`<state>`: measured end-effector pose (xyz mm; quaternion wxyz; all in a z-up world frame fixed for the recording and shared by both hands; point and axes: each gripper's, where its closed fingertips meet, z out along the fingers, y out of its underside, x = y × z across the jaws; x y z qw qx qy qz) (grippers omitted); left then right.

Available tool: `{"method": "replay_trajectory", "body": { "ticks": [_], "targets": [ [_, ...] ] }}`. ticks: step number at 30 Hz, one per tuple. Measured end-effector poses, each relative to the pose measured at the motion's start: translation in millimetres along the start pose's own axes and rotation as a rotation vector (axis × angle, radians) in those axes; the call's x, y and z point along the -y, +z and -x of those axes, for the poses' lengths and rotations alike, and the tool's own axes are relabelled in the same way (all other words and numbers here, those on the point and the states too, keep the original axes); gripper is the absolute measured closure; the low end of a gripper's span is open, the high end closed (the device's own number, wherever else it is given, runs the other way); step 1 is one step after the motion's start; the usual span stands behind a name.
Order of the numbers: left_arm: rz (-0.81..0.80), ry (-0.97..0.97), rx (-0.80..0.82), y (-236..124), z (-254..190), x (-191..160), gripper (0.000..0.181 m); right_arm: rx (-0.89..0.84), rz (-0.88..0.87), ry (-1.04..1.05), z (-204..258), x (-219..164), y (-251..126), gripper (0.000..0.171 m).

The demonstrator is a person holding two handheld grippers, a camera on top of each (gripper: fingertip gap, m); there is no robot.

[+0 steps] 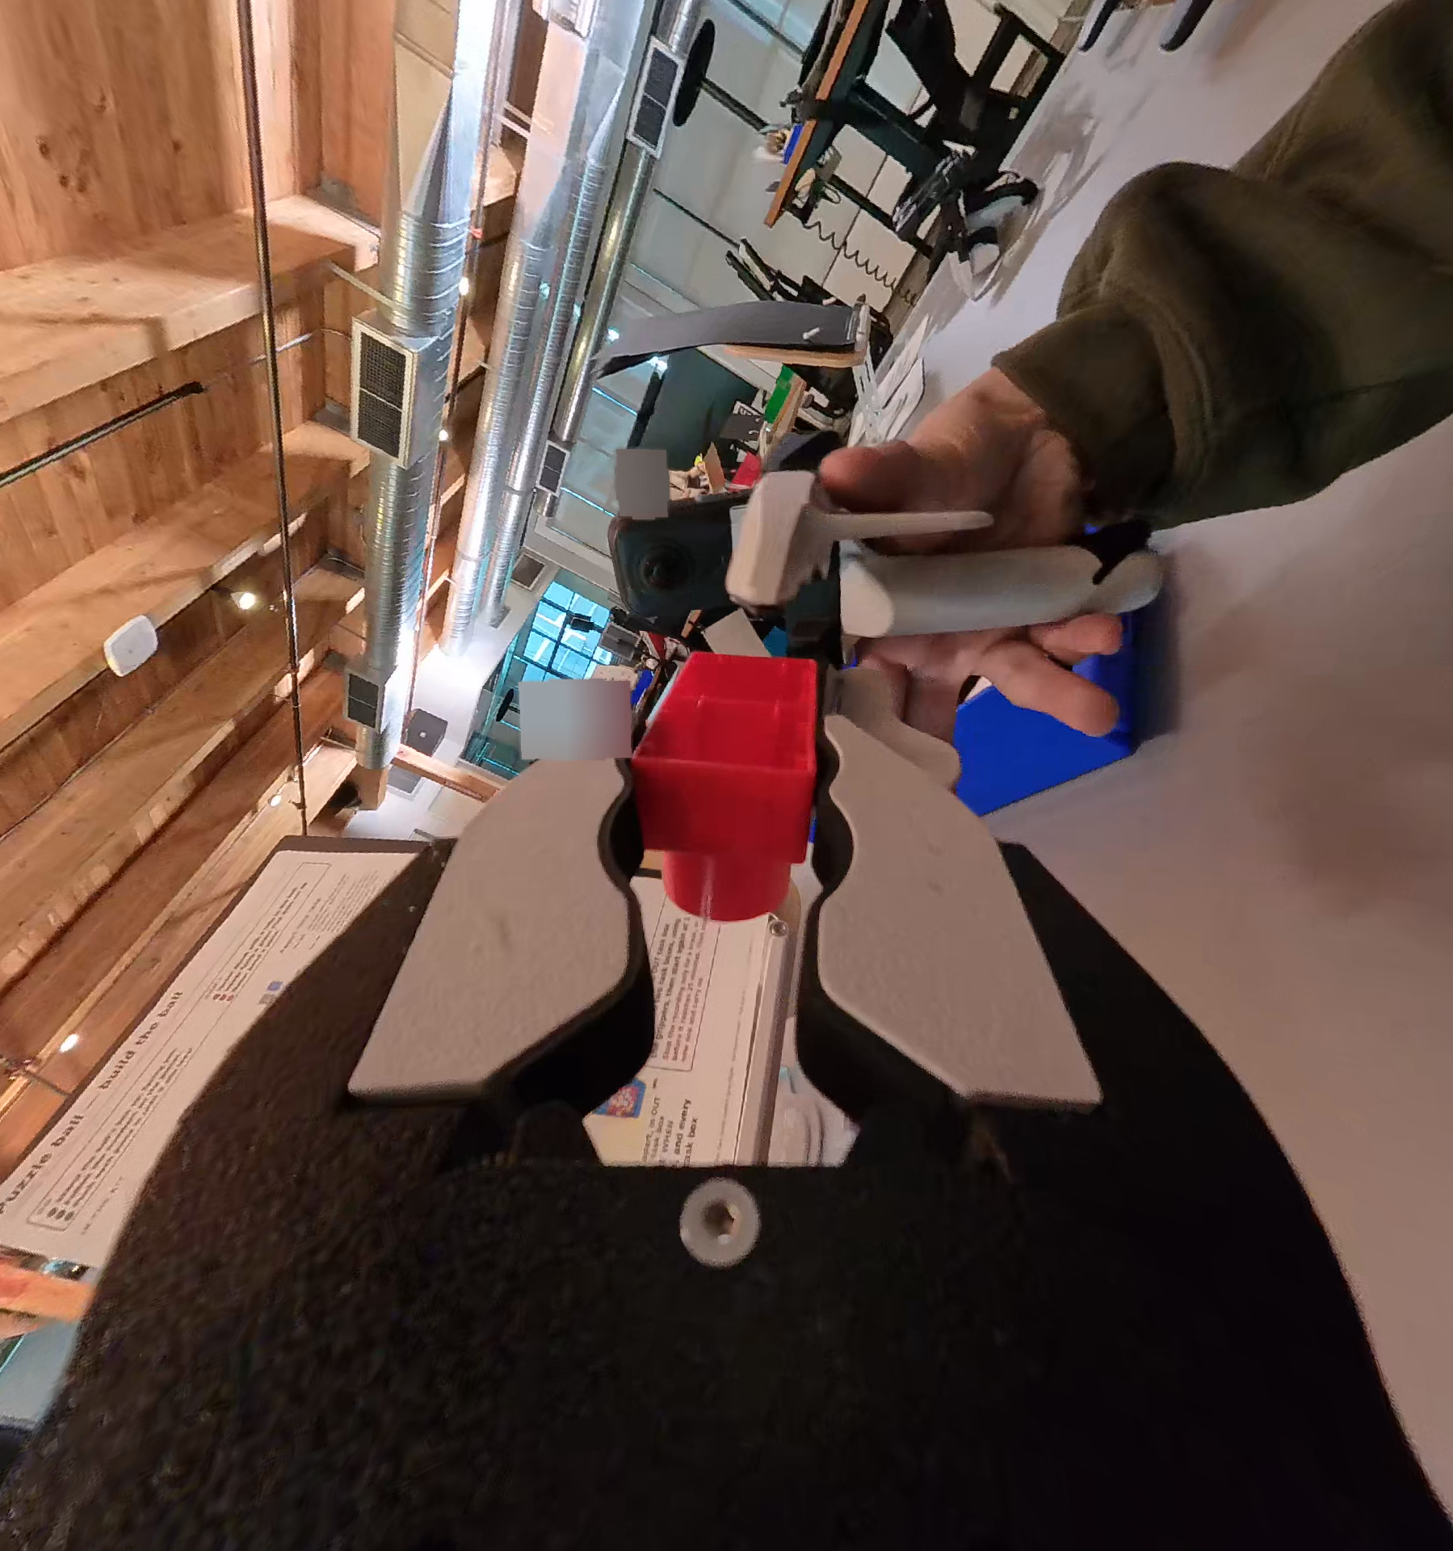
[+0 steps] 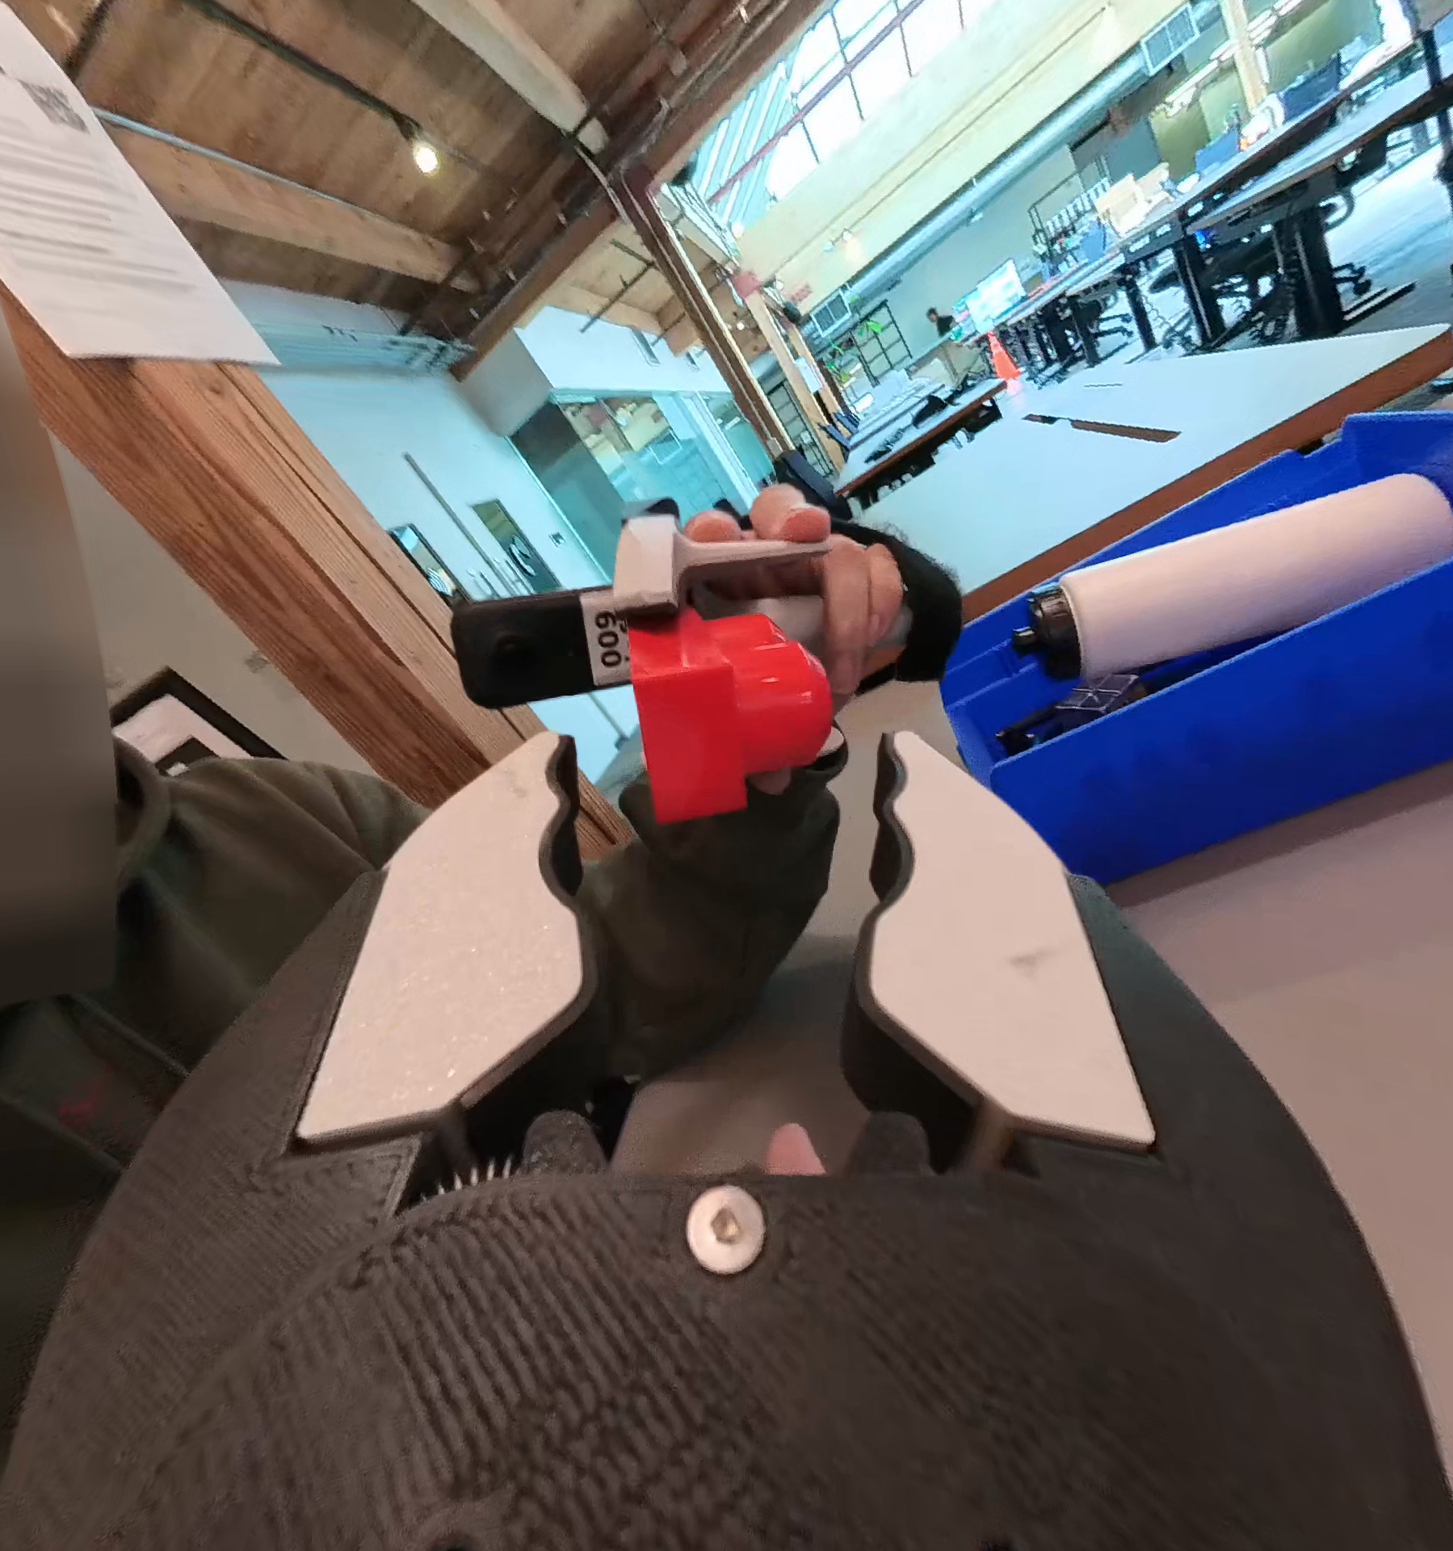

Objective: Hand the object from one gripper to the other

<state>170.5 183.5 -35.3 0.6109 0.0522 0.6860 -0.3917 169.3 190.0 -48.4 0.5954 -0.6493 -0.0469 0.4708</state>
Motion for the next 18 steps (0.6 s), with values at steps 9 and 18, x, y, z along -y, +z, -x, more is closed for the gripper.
{"method": "replay_trajectory", "body": {
  "ticks": [9,18],
  "targets": [
    [-0.074,-0.040,-0.056,2,-8,12,0.145,0.066,0.006,-0.032,11,-4,7,0.127],
    [-0.007,-0.221,-0.013,0,1,-2,0.128,-0.116,0.002,-0.344,-2,9,2,0.127]
  ]
}}
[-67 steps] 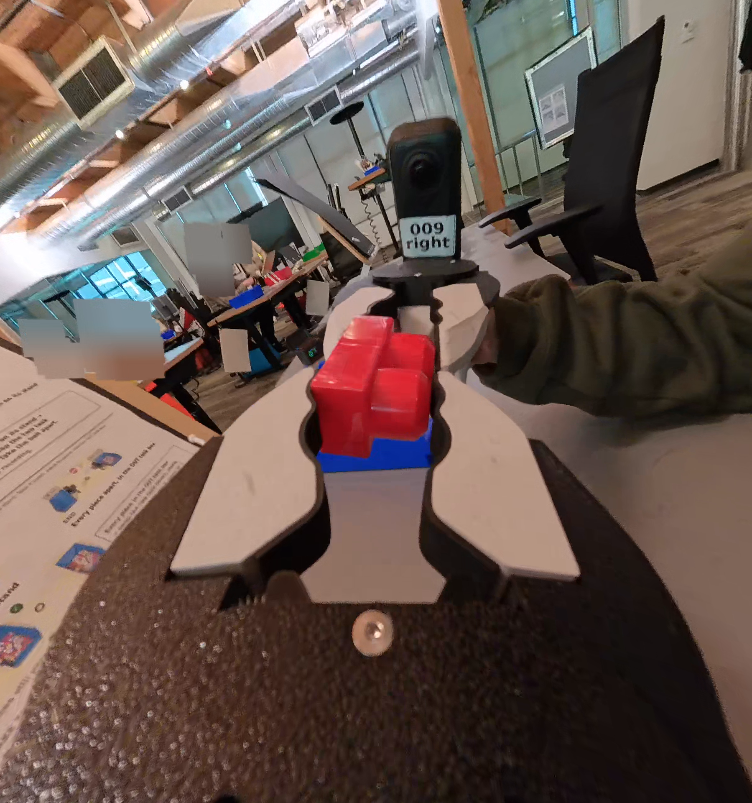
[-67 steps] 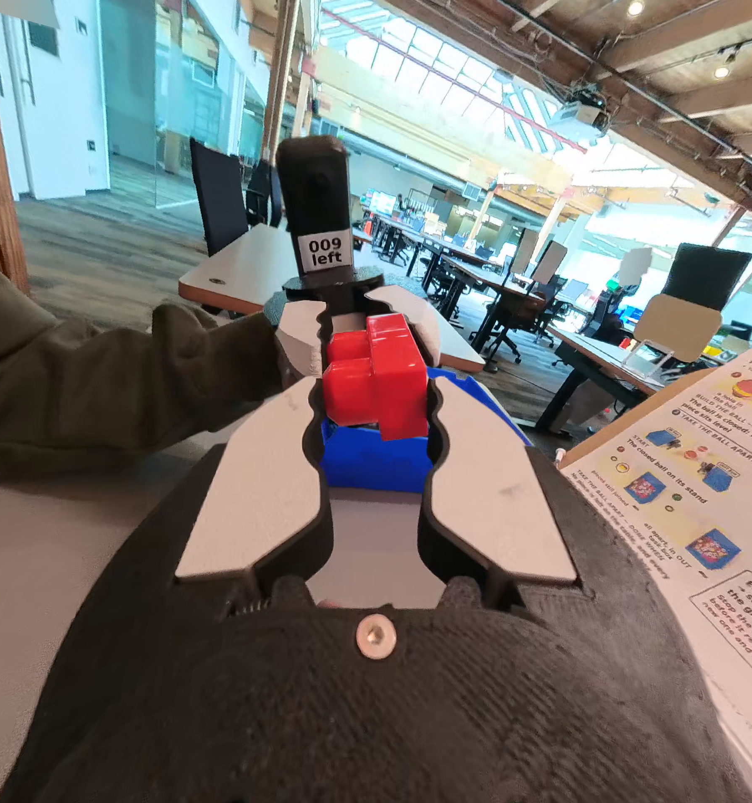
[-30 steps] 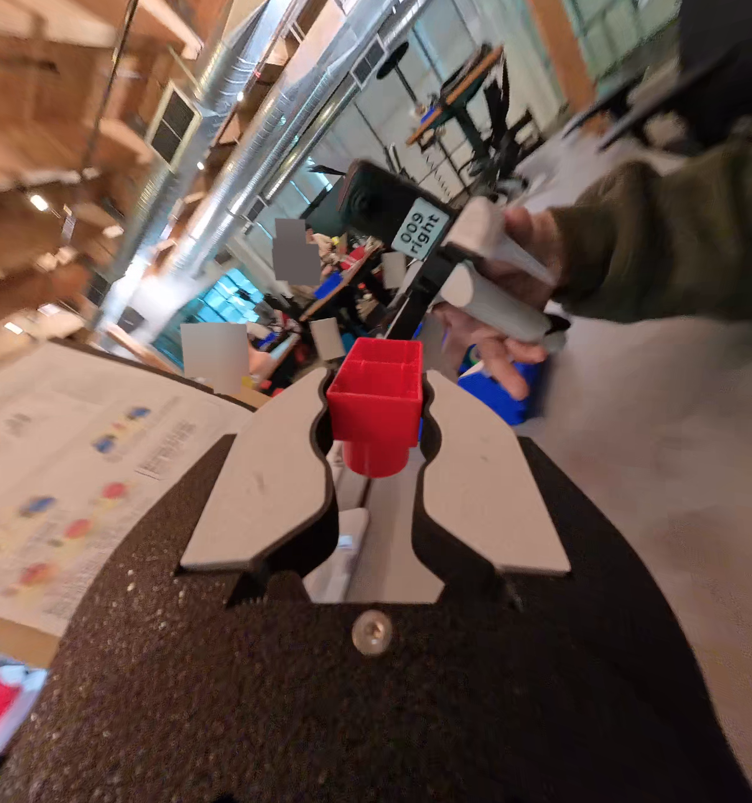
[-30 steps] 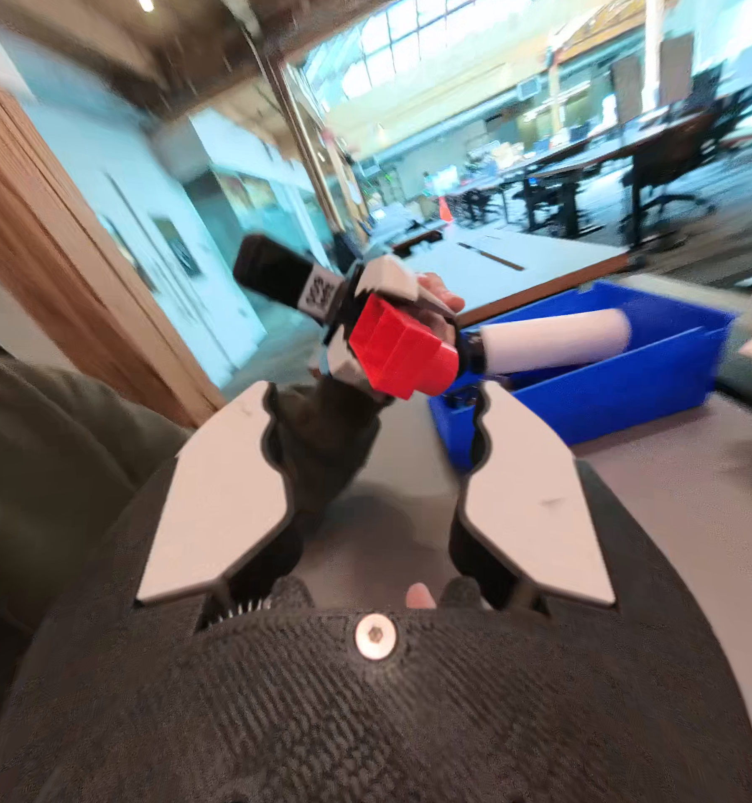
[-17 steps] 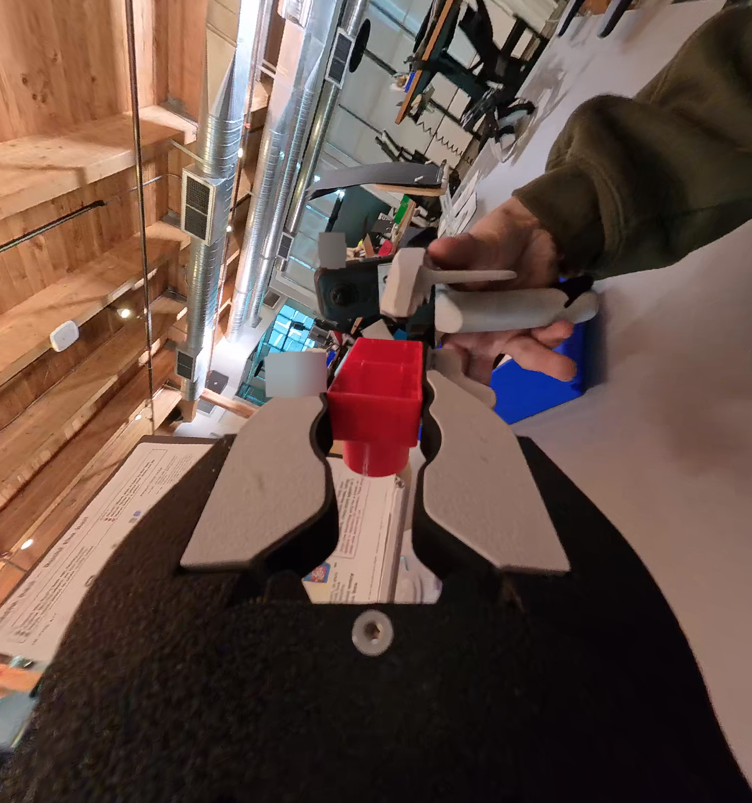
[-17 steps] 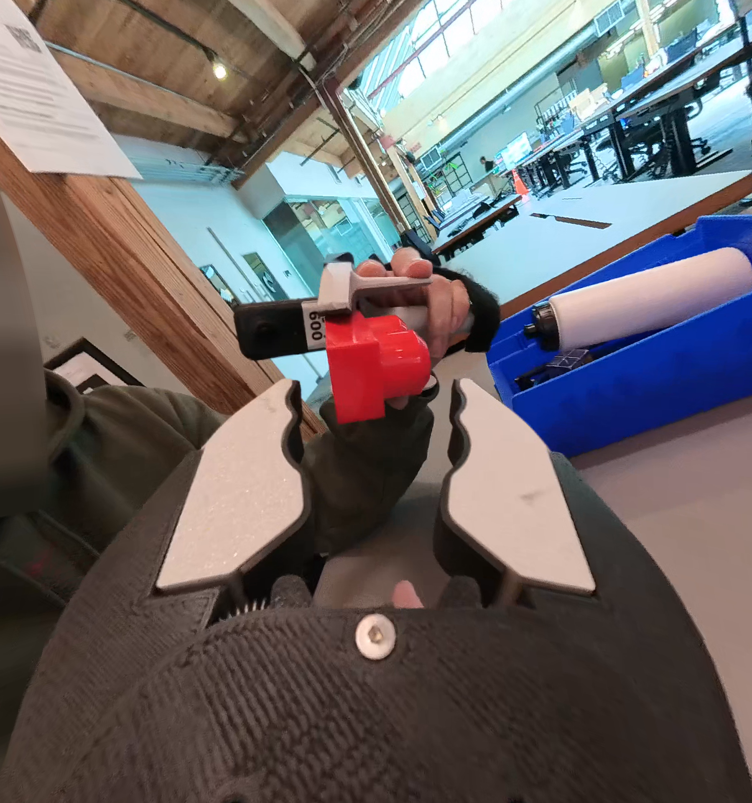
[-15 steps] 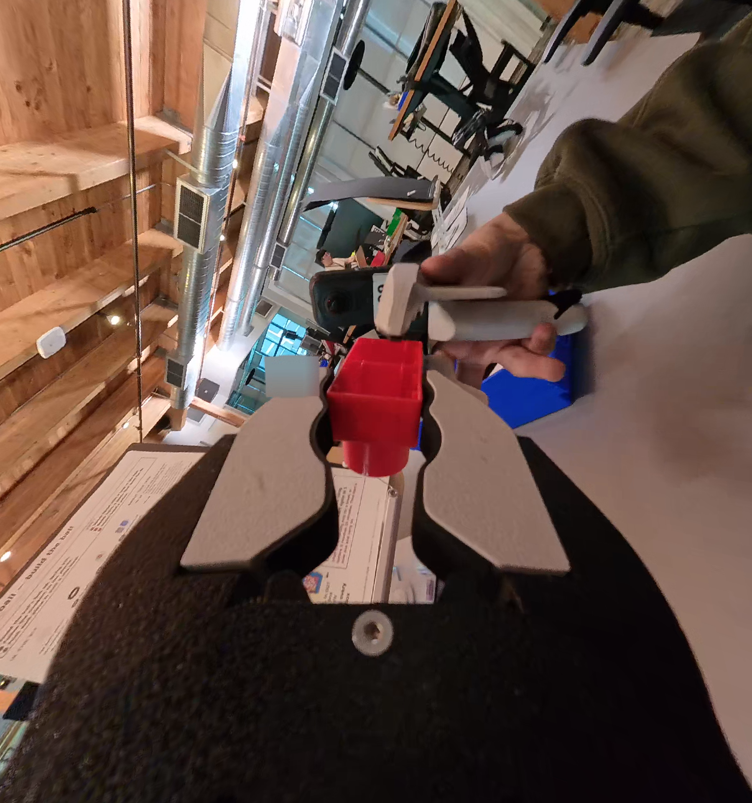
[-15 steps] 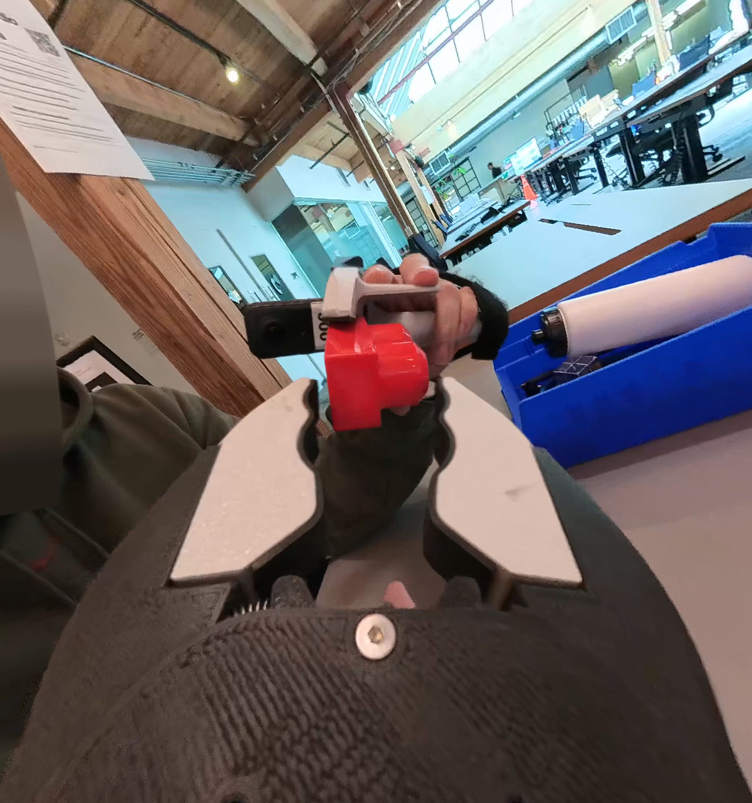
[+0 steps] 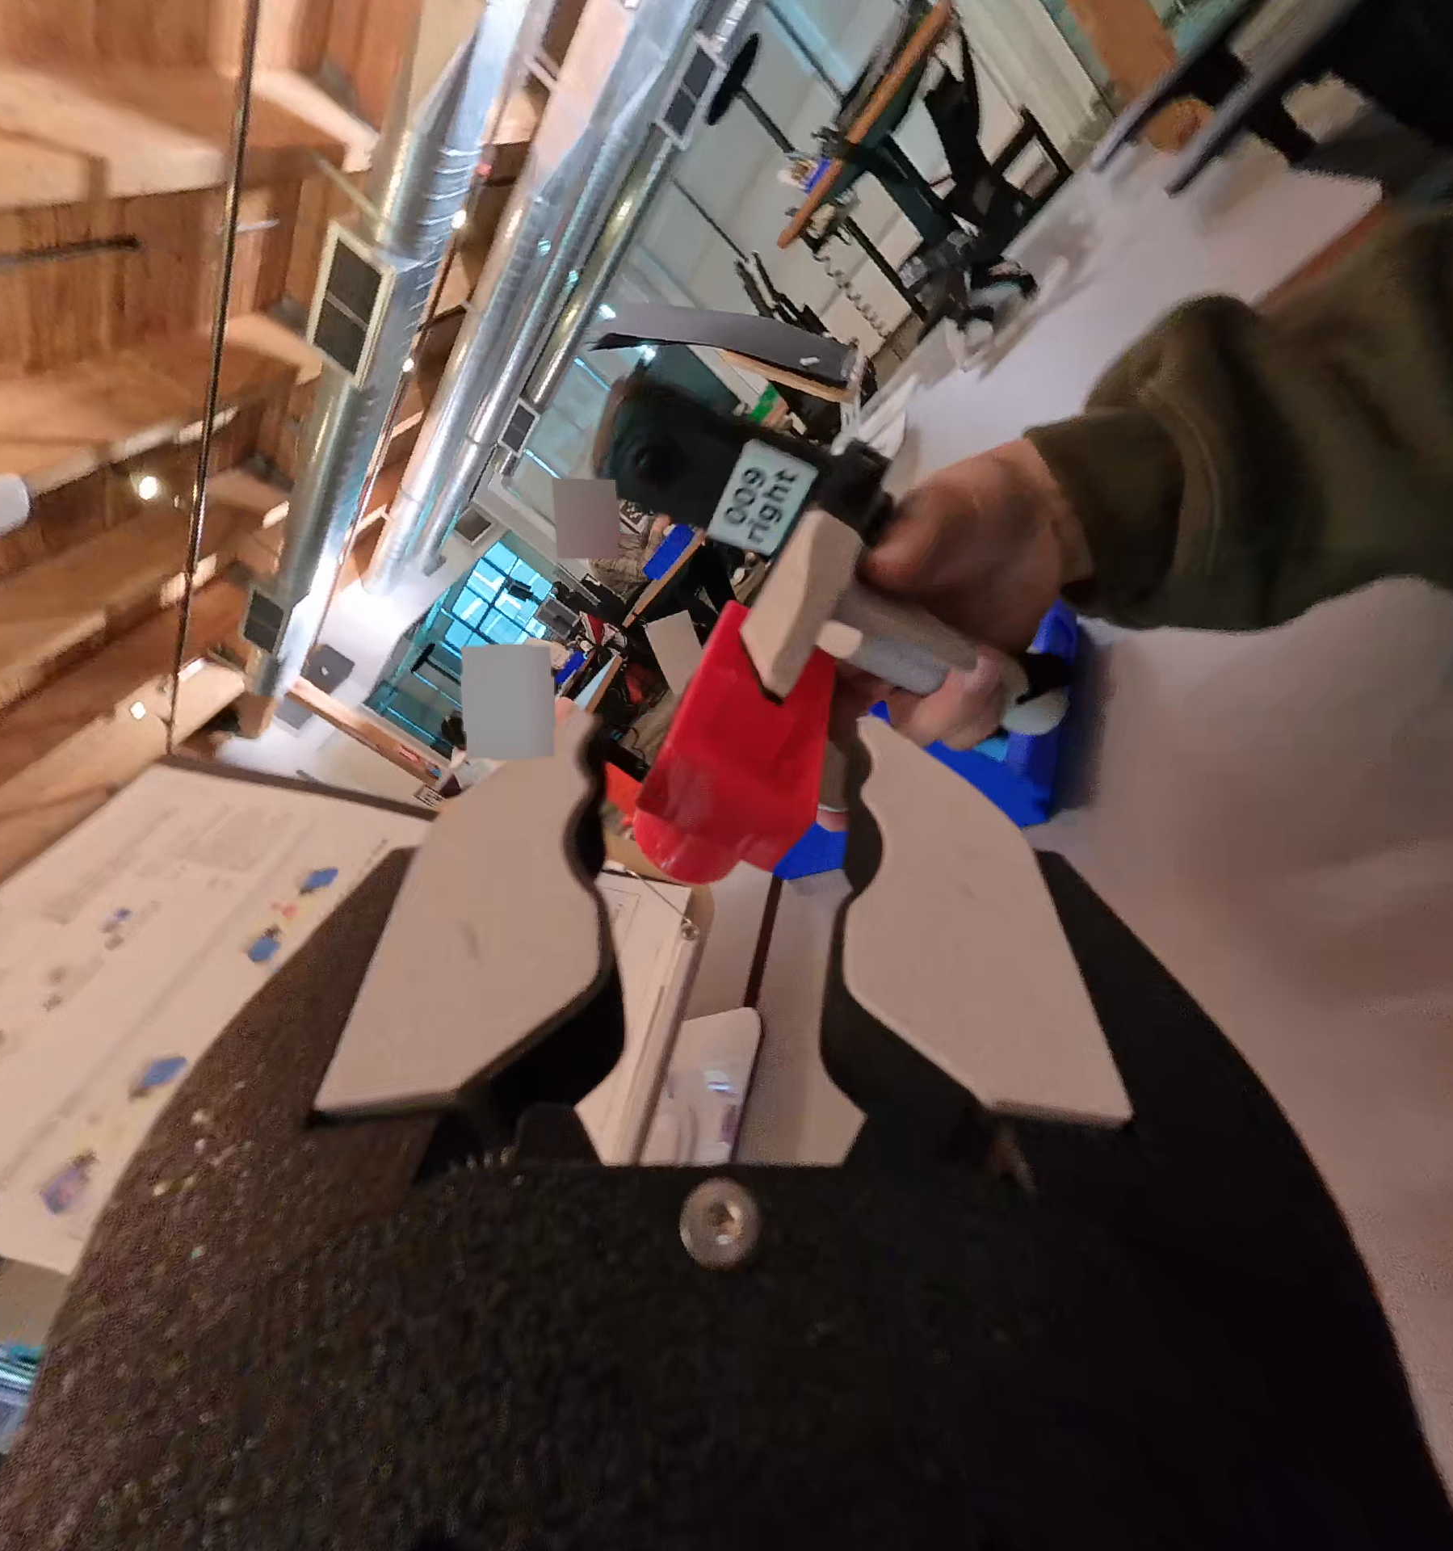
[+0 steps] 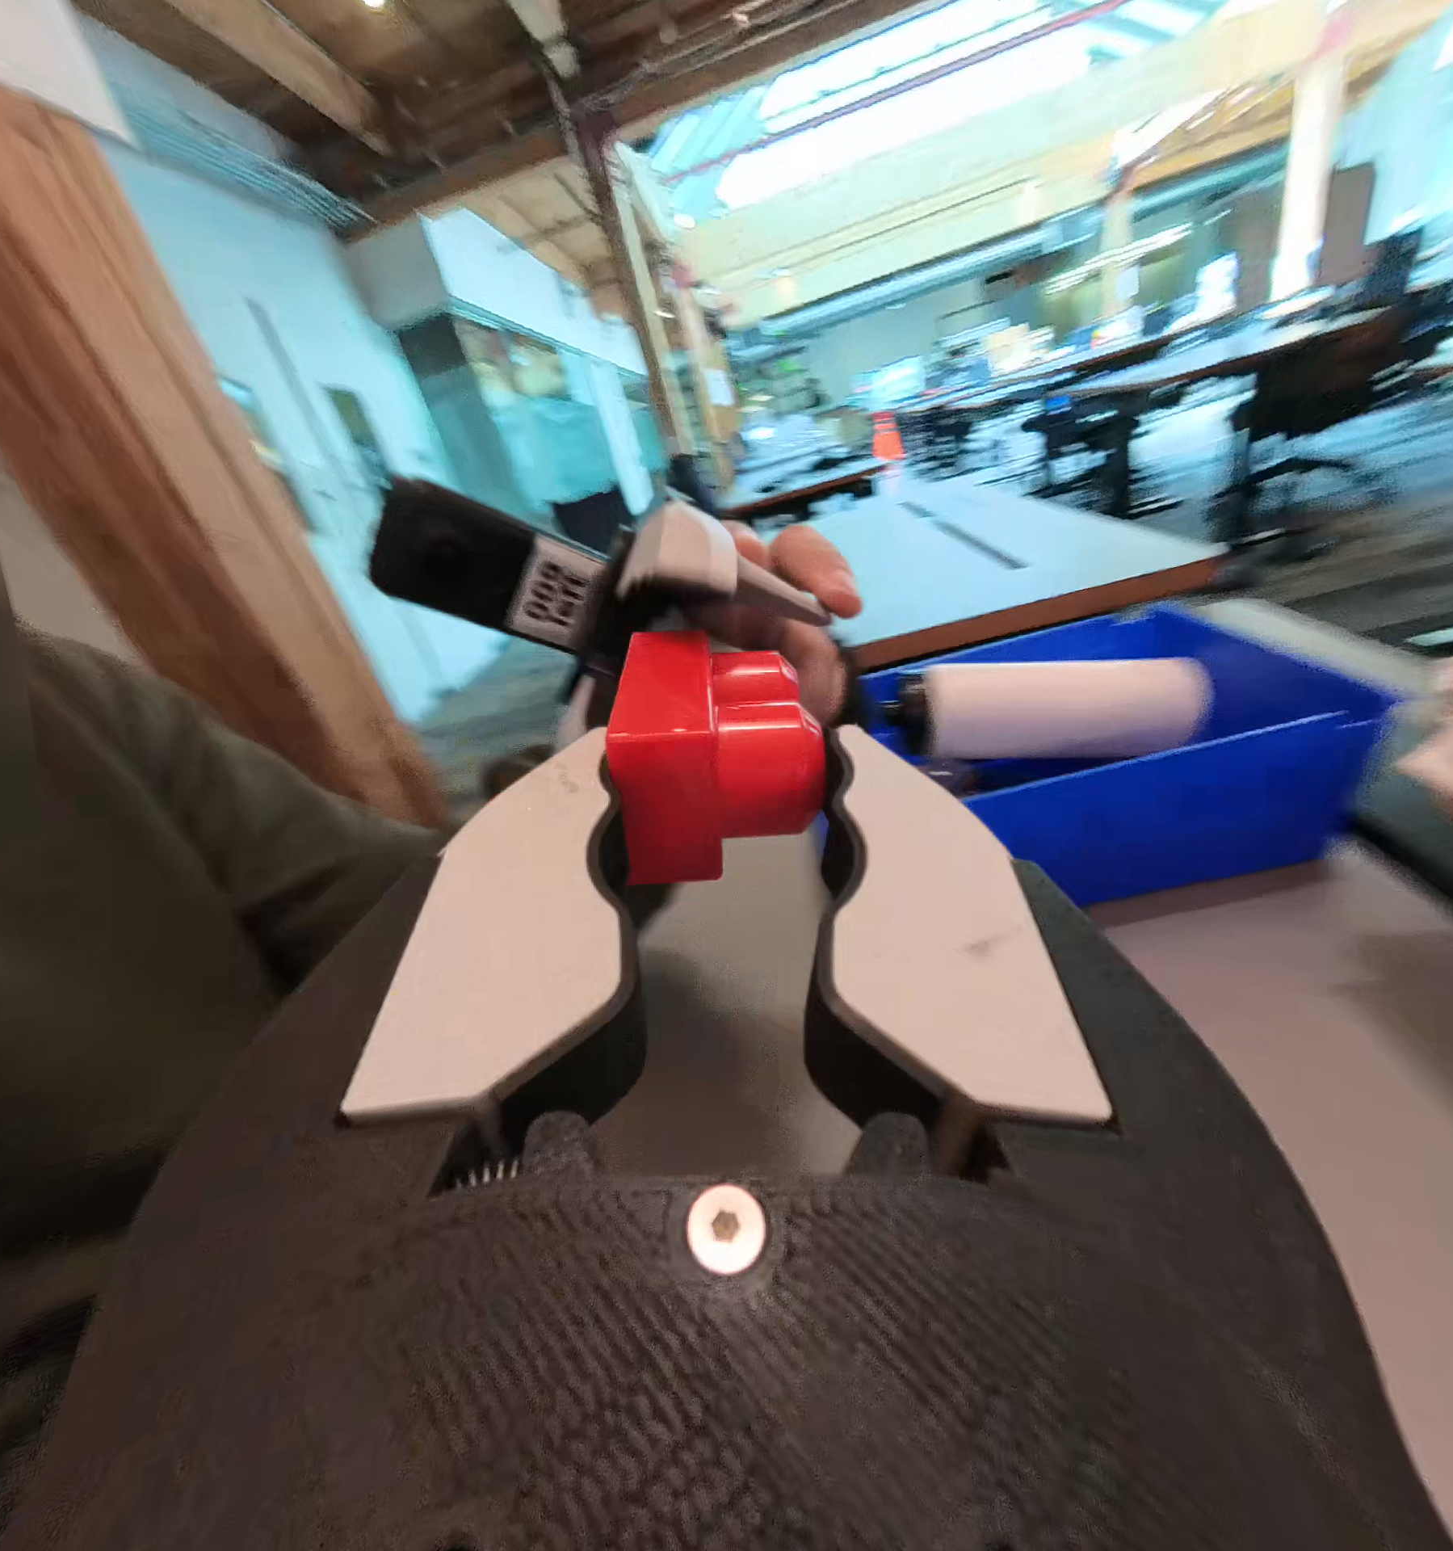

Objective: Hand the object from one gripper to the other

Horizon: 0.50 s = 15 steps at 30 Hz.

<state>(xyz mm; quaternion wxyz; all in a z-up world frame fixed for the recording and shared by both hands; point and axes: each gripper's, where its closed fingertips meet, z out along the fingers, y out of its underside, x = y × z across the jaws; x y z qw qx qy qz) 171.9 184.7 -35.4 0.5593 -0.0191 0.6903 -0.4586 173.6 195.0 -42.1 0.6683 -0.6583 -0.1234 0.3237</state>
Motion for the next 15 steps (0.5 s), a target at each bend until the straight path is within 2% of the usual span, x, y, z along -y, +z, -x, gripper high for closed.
{"method": "replay_trajectory", "body": {
  "ticks": [2,5,8,10,12,15],
  "targets": [
    [-0.019,-0.160,-0.013,-4,5,0,0.109,-0.134,0.025,-0.228,-10,4,-8,0.127],
    [-0.048,-0.532,-0.046,-9,17,-2,0.102,-0.241,0.059,-0.686,-5,10,-18,0.127],
    [-0.037,-0.971,-0.218,-6,7,-9,0.101,-0.318,0.103,-1.072,3,13,-19,0.128],
    [-0.007,-1.204,-0.335,-3,-2,-13,0.114,-0.305,0.140,-1.246,9,6,-15,0.127],
    [-0.031,-1.308,-0.419,0,-9,-10,0.119,-0.296,0.203,-1.317,8,-4,-9,0.127],
    [0.019,-1.271,-0.480,1,-24,-9,0.122,-0.294,0.260,-1.369,4,-13,-2,0.127]
  ]
}}
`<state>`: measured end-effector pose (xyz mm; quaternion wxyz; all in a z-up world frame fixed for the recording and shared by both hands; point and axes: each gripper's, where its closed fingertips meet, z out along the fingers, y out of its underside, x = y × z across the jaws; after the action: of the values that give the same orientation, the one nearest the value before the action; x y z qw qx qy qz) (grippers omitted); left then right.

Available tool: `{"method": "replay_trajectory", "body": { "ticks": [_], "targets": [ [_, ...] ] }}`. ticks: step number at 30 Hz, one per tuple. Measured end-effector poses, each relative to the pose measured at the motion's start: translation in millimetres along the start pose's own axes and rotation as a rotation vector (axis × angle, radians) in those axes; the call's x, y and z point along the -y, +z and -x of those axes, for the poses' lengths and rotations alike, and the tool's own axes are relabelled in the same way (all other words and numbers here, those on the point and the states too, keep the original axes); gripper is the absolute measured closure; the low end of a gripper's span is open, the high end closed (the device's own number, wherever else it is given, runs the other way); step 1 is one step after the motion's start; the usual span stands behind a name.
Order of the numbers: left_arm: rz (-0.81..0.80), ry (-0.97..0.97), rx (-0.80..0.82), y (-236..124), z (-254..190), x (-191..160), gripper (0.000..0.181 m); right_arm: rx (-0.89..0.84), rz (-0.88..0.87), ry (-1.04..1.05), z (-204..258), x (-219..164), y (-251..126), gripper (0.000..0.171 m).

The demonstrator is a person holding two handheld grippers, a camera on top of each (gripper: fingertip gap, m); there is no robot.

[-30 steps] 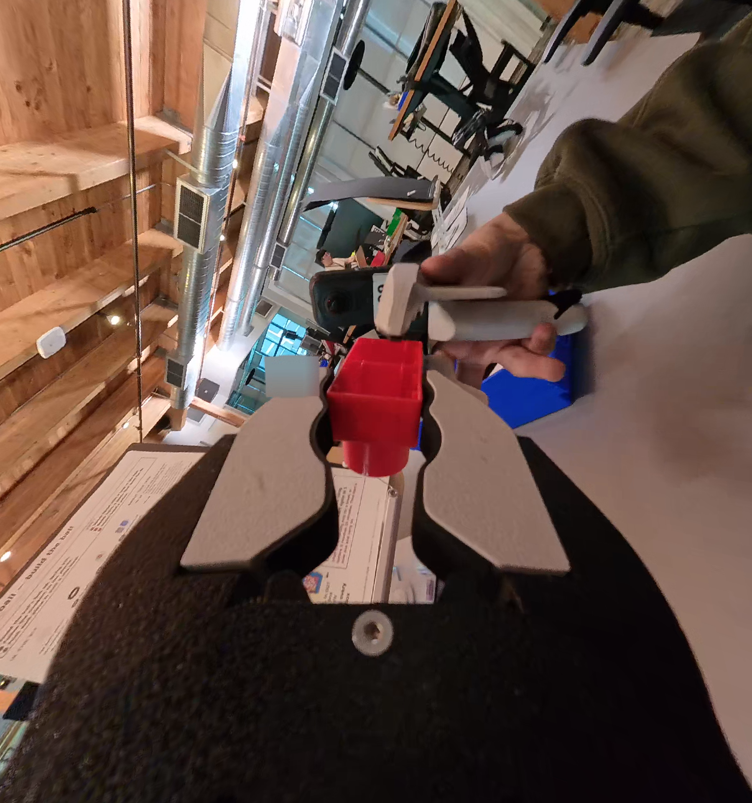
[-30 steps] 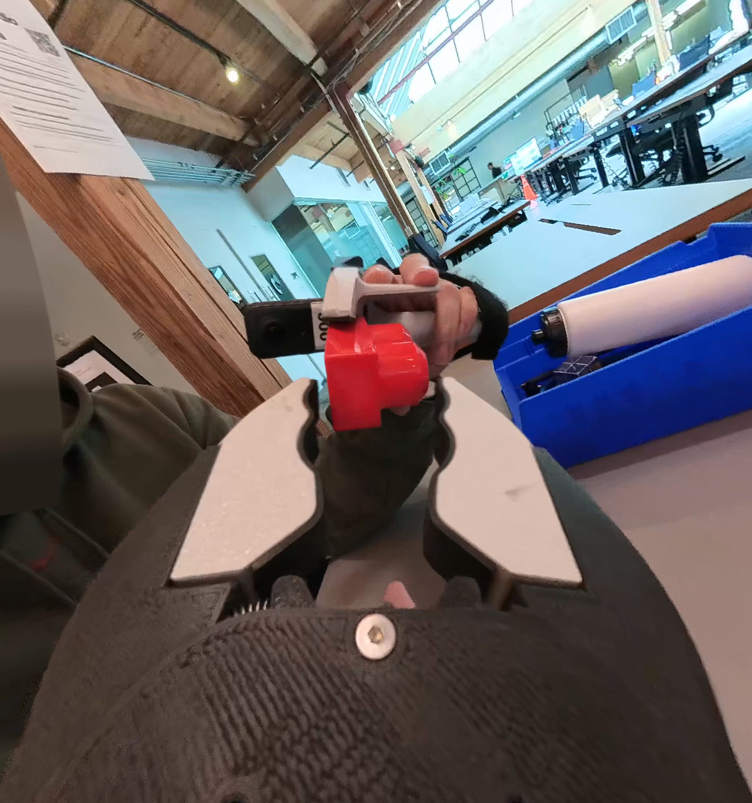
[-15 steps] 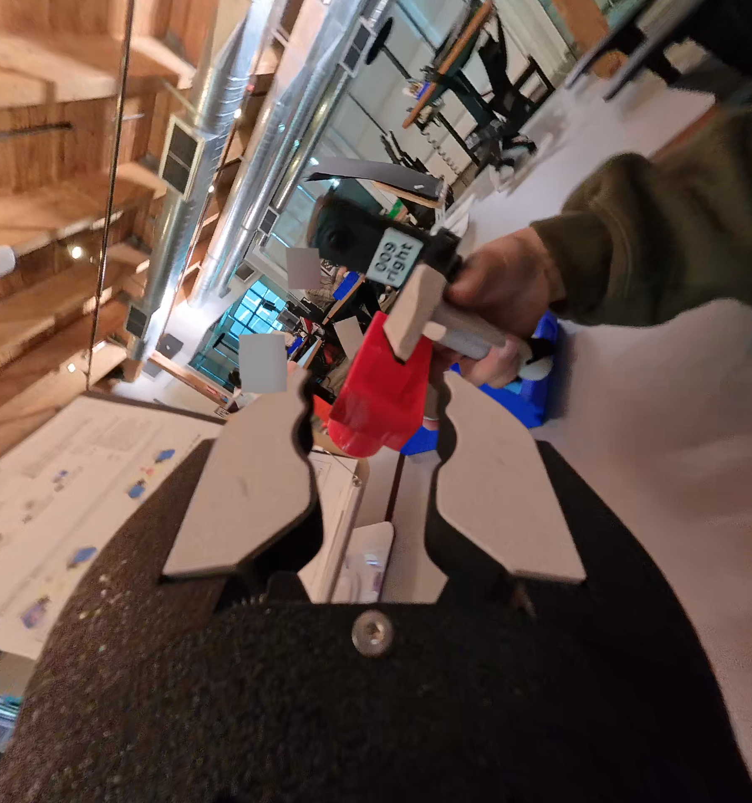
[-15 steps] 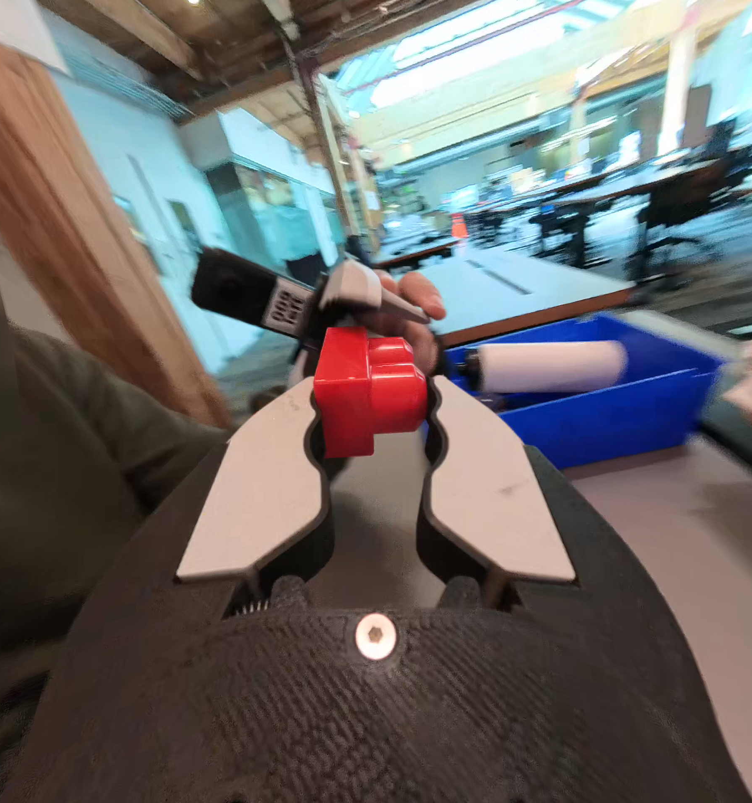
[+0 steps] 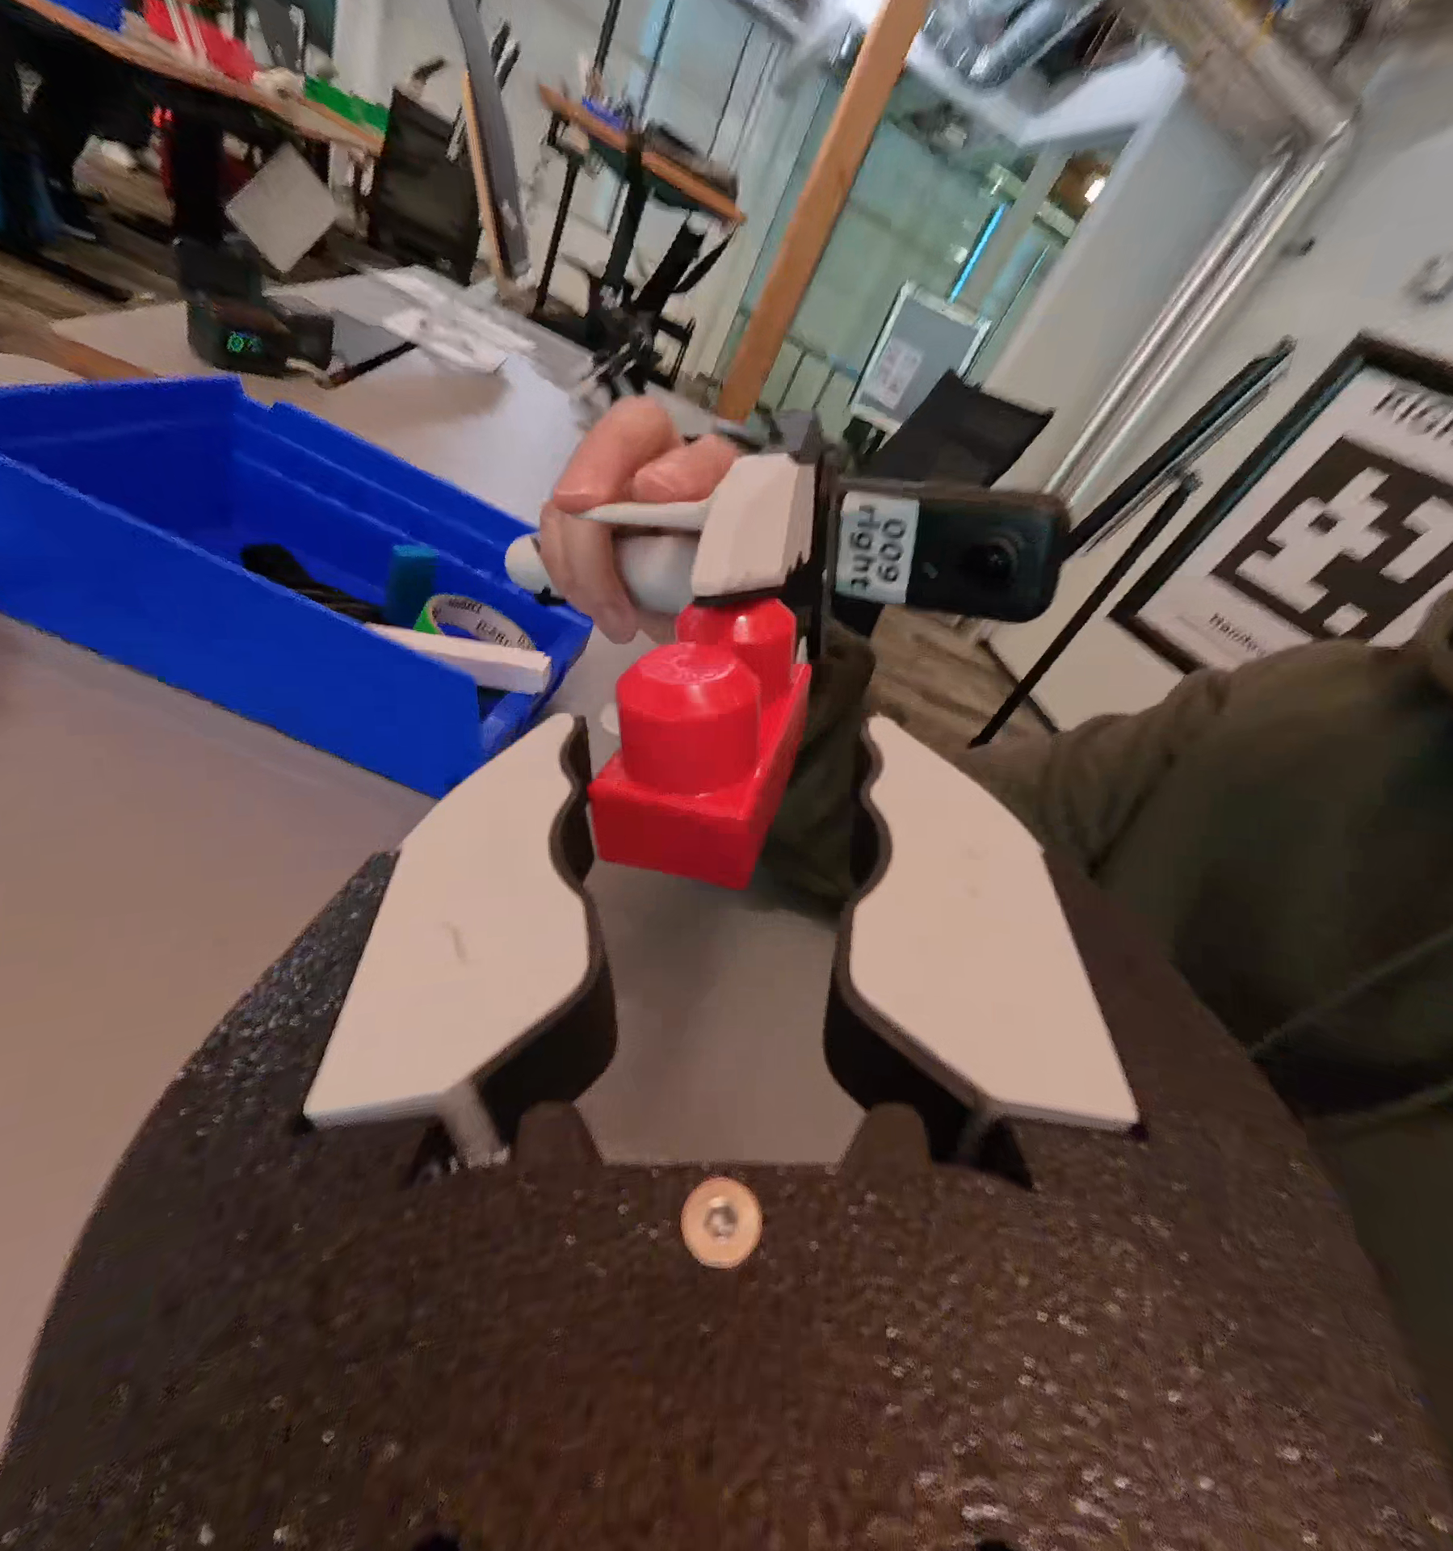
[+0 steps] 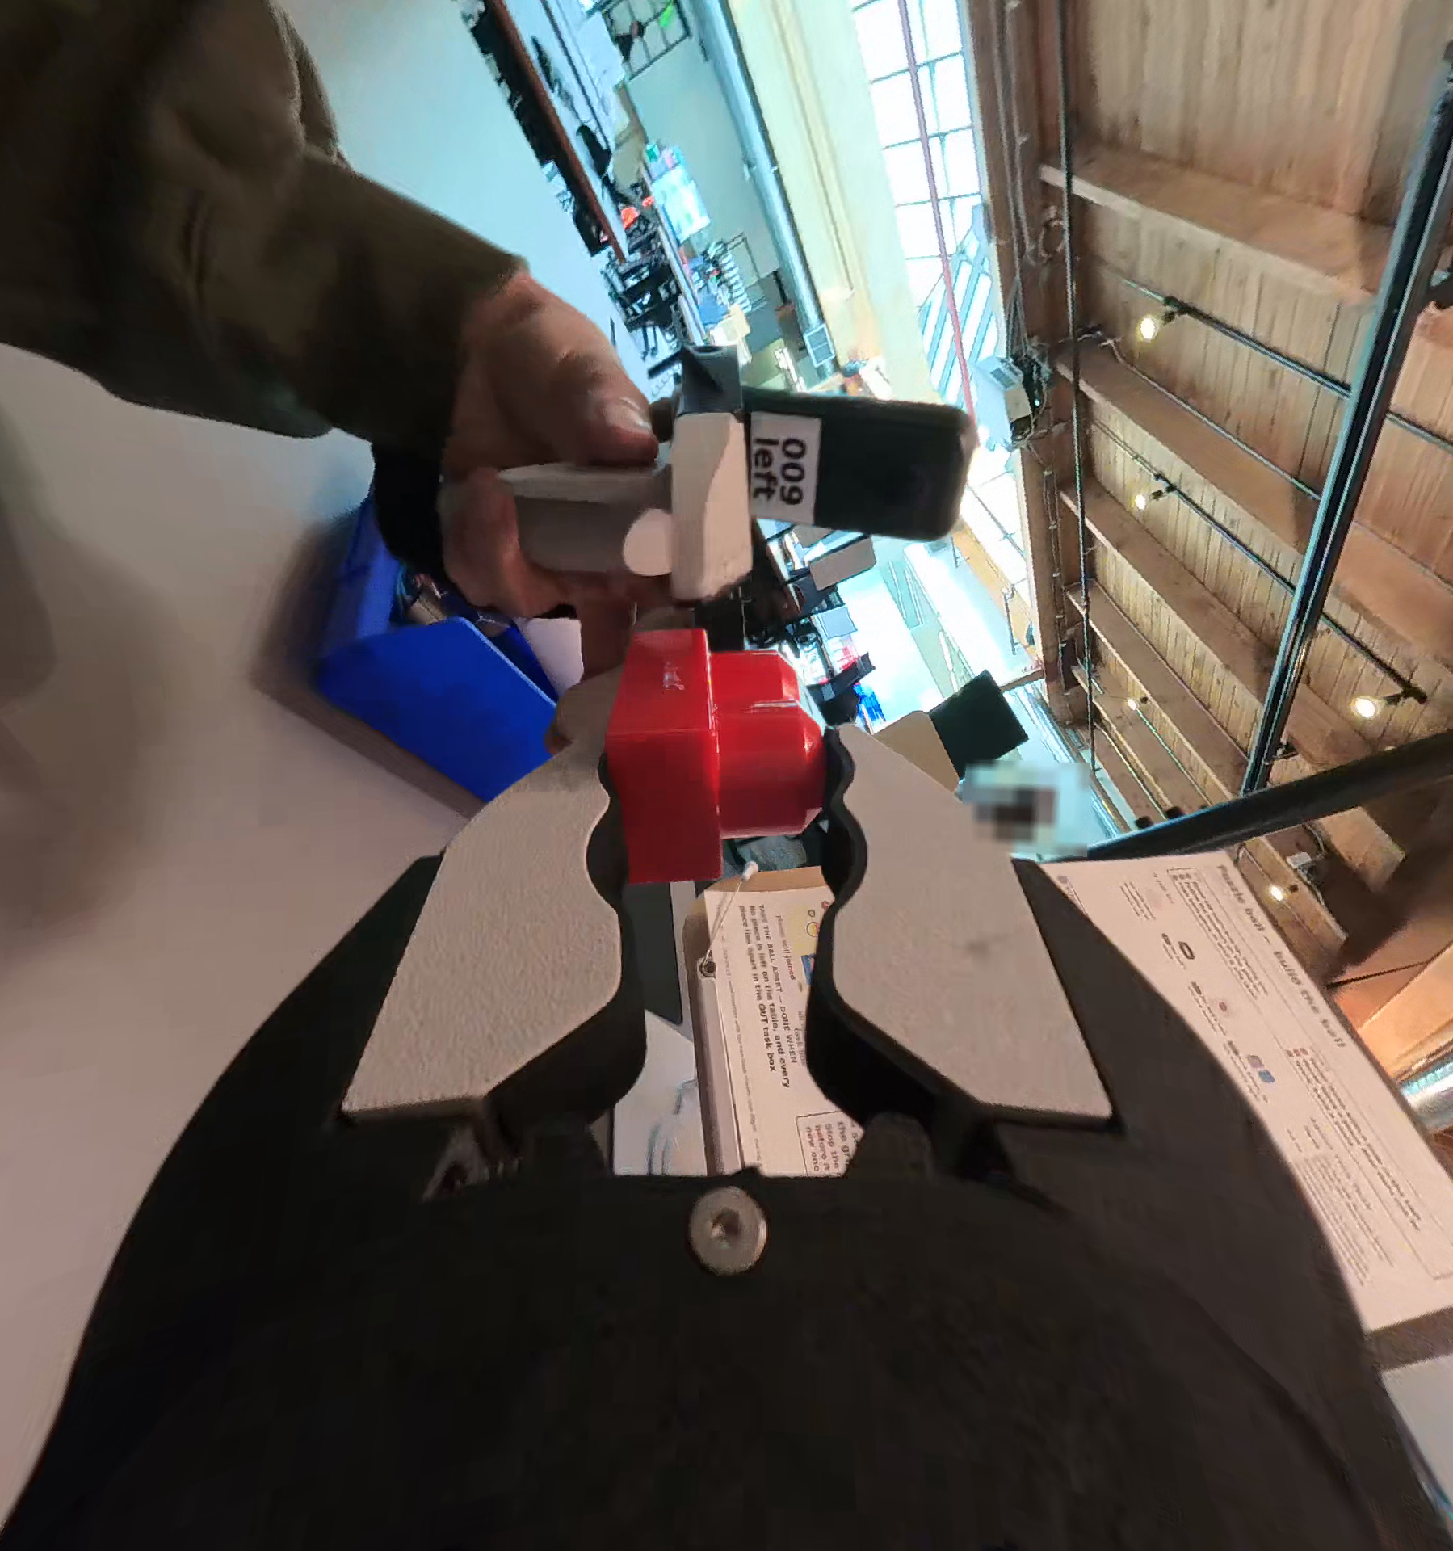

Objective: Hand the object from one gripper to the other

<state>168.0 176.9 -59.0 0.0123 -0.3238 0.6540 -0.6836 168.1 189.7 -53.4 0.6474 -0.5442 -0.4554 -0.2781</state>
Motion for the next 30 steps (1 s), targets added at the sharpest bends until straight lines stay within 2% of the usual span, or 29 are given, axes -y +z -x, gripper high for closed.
{"method": "replay_trajectory", "body": {
  "ticks": [1,3,6,9,11,14,17,19,24,28,30],
  "targets": [
    [0.036,0.026,0.015,1,0,-6,0.124,0.004,-0.004,0.001,1,1,1,0.127],
    [0.075,0.076,0.030,0,1,-12,0.139,0.004,-0.041,0.042,0,6,1,0.127],
    [0.035,0.111,0.039,-2,2,-5,0.142,-0.002,-0.023,0.163,-2,1,0,0.125],
    [0.033,0.252,0.136,-6,12,-3,0.143,0.054,-0.030,0.387,-2,-2,-2,0.111],
    [0.004,0.345,0.163,-12,12,1,0.143,0.089,-0.144,0.559,-8,11,-9,0.114],
    [0.029,0.472,0.191,-19,13,-2,0.143,0.032,-0.274,0.723,-31,19,-21,0.119],
    [0.089,0.606,0.159,-16,6,-12,0.143,0.106,-0.275,0.851,-26,17,-22,0.123],
    [0.123,0.621,0.095,-11,-2,-21,0.143,0.220,-0.237,0.887,-10,16,-21,0.120],
    [0.173,0.548,-0.086,-2,-17,-41,0.143,0.405,-0.278,0.867,17,32,-23,0.128],
    [0.143,0.532,-0.112,1,-16,-40,0.143,0.470,-0.278,0.837,30,36,-18,0.140],
    [0.157,0.559,-0.093,-1,-13,-42,0.143,0.483,-0.252,0.831,34,34,-15,0.141]
  ]
}}
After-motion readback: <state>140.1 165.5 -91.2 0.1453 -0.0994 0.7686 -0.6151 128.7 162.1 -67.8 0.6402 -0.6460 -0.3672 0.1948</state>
